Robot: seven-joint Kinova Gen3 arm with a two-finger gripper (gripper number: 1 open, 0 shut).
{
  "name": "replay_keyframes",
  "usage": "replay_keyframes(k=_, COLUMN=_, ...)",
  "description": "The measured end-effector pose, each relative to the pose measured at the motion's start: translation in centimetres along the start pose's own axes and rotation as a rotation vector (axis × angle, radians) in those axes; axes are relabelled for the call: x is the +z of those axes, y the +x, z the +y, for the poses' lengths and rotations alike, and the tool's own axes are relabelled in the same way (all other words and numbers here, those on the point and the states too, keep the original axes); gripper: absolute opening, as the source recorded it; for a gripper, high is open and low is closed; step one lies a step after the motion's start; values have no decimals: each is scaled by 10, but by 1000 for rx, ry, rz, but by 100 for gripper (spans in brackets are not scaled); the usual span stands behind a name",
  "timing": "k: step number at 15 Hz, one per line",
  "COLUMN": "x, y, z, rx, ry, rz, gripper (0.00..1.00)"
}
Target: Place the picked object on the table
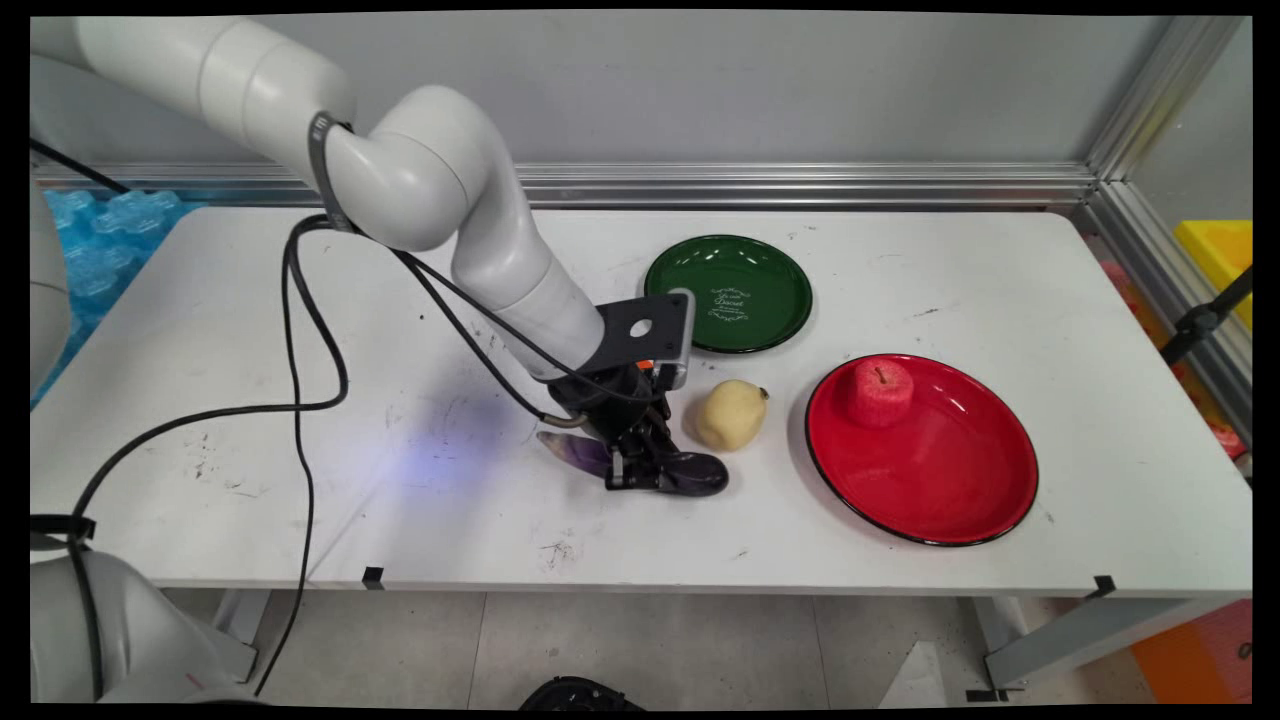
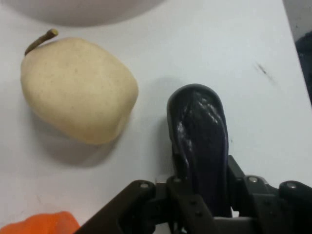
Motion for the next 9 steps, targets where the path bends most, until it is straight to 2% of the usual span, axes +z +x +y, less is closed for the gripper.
replay_keyframes(k=2, x=5, y=0, z=-1, rx=-1, ry=0, rz=4, gripper=0)
replay_keyframes(k=3, x=7, y=0, z=-2, rx=-2, ry=0, rz=7, gripper=100)
replay_keyframes(k=9, x=-1, y=-1, z=-5, rx=-2, ry=3, rz=21, gripper=100)
